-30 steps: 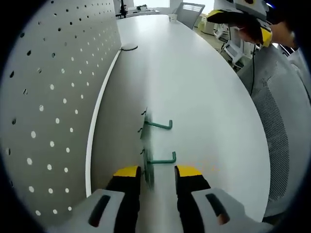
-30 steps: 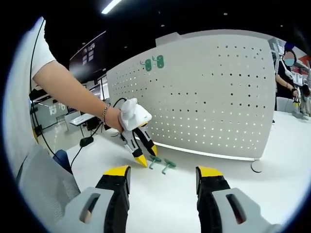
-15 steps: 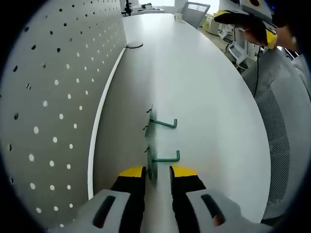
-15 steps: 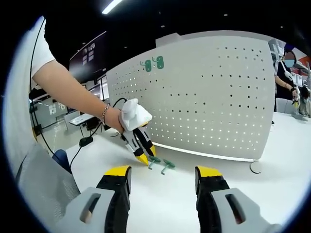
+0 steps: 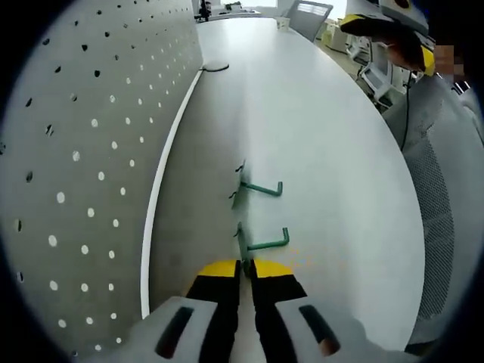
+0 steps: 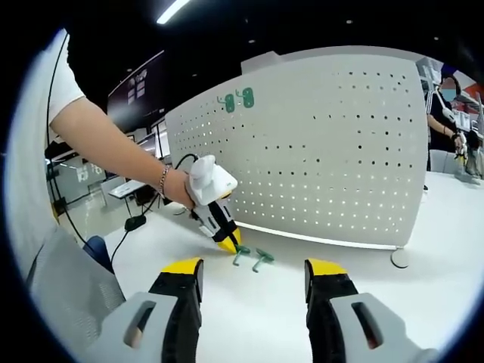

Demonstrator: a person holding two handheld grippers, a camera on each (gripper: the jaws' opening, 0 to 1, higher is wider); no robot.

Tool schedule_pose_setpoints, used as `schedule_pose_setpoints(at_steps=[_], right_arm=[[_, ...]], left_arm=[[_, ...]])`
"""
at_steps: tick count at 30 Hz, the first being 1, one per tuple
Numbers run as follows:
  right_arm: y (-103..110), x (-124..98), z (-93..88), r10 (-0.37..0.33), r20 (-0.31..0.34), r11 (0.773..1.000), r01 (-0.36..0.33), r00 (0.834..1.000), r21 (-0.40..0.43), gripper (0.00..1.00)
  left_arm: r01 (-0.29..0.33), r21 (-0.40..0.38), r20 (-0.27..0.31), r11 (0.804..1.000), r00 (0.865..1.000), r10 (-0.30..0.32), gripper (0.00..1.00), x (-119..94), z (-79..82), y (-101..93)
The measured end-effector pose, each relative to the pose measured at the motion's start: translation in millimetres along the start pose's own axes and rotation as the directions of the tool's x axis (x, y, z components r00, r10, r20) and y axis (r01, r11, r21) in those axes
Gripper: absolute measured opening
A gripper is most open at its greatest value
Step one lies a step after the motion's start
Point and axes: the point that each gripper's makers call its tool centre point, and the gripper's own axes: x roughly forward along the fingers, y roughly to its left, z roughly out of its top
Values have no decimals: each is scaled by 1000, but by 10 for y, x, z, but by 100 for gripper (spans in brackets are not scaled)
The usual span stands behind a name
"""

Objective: Insert the hook assembly into the mounting plate slot until the hook locks in place.

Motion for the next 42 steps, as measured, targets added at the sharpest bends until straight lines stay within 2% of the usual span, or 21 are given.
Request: schedule_pose_setpoints(at_steps=[27,30,32,34,42], right_arm=[[-11,-8,5,-7,3,1000,7,1000,5,52],[-28,-12,8,-12,7,1000,12,1000,7,51],[-31,-17,14,-13,9,1000,13,1000,8,51],[-35,-19,20,-15,11,1000,15,1000,9,51],[-29,-19,32,-14,18,1000,14,1000,9,51]], left_arm=[[-19,27,7,999,1000,19,4,5,-8,12],[-43,20,38,999,998,43,4,-7,2,39],[-44,-17,89,999,995,46,4,-30,46,38],[-58,-23,121,998,991,60,4,-65,64,52],[-83,-97,167,992,981,98,3,-137,17,66]])
